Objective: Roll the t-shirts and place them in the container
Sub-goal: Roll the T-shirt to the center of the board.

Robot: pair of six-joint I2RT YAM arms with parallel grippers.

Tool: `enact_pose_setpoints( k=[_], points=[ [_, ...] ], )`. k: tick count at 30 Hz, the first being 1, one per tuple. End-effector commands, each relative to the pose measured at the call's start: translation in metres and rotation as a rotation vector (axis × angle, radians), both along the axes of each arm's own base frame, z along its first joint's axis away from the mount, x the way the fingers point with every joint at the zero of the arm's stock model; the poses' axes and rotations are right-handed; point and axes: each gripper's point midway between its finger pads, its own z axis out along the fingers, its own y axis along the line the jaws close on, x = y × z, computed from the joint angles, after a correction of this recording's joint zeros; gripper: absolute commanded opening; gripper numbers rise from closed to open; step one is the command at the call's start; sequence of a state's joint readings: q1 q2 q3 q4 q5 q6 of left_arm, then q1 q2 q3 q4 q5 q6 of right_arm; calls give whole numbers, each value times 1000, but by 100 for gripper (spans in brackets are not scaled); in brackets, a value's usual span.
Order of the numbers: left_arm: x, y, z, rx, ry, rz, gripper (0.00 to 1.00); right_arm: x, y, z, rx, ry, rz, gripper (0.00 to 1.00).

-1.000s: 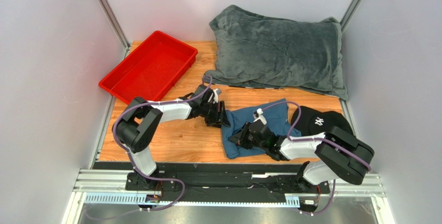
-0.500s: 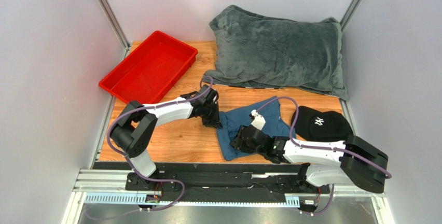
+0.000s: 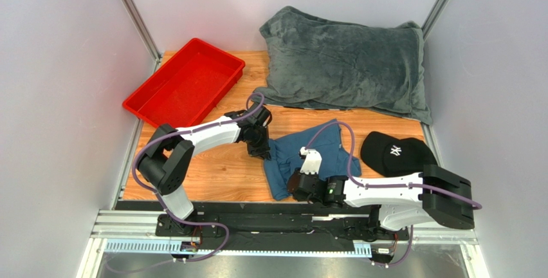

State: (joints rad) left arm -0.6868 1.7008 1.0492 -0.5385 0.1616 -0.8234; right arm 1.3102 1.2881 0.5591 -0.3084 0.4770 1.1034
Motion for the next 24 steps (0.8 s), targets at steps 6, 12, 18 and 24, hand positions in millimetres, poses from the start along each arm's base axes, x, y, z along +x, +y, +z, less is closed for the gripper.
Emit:
enact_pose_setpoints(
  k=[6,12,18,24],
  points=[
    [3,0,5,24,10,-16,0,21,9,63,-204,-264,19,34],
    [0,0,6,28,20,-25,0,28,50,59,-356,-331,135,50],
    [0,-2,10,28,21,-39,0,30,80,48,-523,-390,219,58],
    [-1,-1,9,36,30,-50,0,31,92,49,-695,-466,232,63]
  ],
)
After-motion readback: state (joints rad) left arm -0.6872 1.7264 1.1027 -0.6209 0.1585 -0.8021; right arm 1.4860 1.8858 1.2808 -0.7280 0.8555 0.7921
